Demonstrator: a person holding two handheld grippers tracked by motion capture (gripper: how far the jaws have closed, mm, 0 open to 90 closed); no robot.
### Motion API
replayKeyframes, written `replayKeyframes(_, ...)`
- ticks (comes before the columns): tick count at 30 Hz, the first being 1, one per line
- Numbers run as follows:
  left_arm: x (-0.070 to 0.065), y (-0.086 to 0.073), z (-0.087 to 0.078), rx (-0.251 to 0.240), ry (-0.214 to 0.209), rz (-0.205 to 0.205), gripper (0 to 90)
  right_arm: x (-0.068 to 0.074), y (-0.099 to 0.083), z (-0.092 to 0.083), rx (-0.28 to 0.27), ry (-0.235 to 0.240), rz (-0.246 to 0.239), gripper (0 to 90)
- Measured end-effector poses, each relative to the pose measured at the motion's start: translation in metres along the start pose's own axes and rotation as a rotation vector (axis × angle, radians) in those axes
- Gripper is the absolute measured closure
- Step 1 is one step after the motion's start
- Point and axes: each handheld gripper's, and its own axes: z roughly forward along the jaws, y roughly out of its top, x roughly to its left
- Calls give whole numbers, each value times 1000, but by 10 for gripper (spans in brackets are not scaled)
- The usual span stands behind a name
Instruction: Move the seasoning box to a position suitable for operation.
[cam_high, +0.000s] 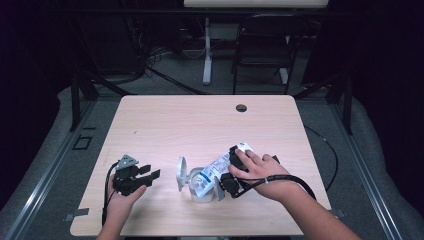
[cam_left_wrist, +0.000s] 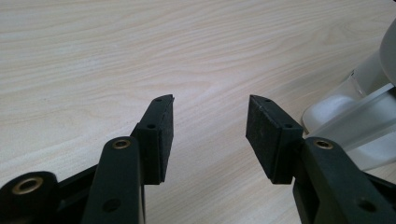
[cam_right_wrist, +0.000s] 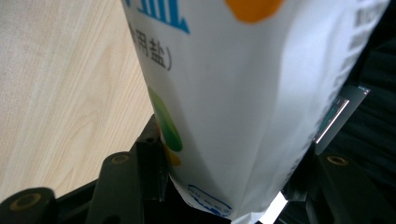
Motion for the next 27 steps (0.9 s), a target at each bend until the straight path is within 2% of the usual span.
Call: replayKeyframes(27,1,-1,0,-9,4,-4,520,-1,0,-1,3,-3,-14,472)
